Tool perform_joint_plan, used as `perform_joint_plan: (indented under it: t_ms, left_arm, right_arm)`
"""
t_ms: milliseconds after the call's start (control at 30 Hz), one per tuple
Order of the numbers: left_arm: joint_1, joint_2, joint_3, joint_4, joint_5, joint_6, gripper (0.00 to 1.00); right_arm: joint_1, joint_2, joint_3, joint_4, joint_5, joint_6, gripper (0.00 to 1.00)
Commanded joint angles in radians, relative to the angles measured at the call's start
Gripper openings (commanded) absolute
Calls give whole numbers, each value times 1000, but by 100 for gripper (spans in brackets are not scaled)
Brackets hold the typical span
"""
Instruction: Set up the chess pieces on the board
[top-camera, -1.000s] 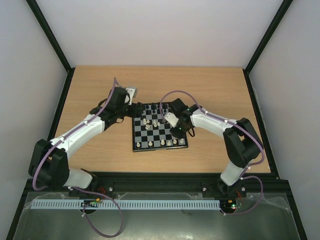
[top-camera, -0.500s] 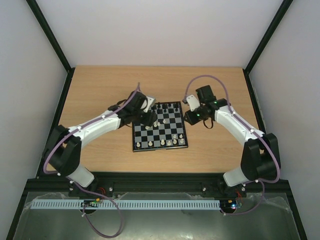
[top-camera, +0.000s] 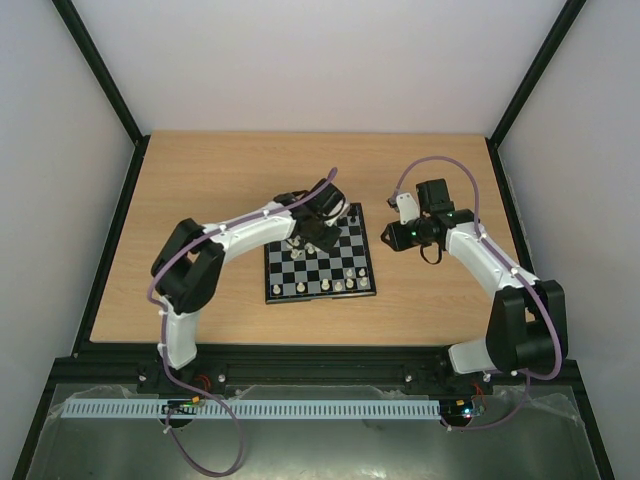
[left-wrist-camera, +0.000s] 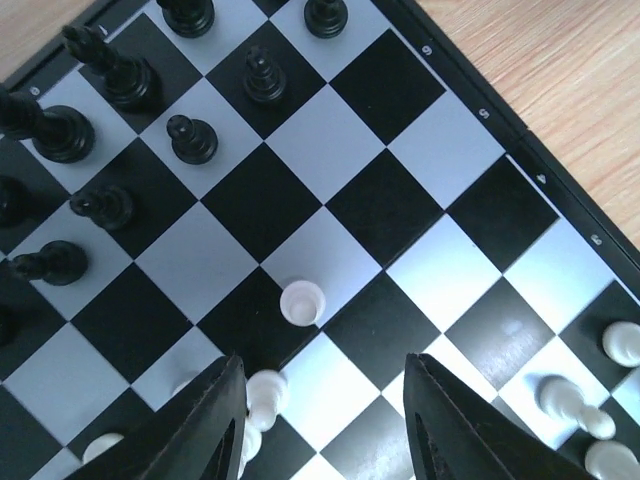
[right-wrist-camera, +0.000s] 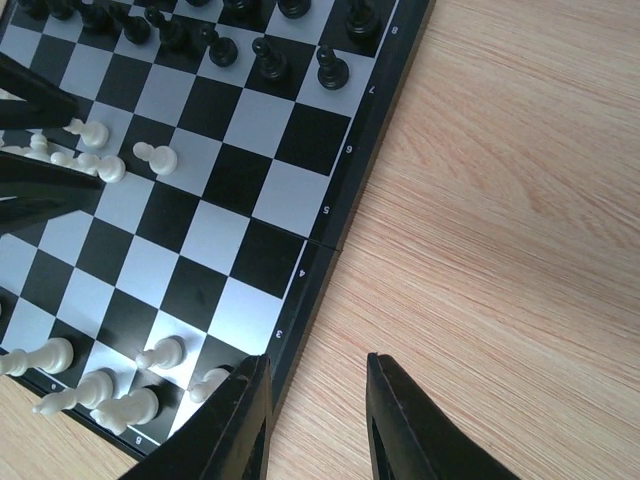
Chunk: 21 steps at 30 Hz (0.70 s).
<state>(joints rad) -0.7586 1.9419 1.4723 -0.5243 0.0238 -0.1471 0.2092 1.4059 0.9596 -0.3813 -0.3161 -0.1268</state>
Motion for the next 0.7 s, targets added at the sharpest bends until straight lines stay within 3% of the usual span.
perform_joint_plan:
  t_ms: [0,267,667]
  left_arm:
    - [-5,75,94,-104,-45,-4,43]
    - [-6,163,171,-173,-38,8,37]
    - [-4,207,208,-140,-49,11,29]
  right_arm:
    - [-4,-23,-17,10,-26,-2,29]
    - [-4,-12,-21,15,-17,-18,29]
    - [-4,8,-22,13,-17,-32,29]
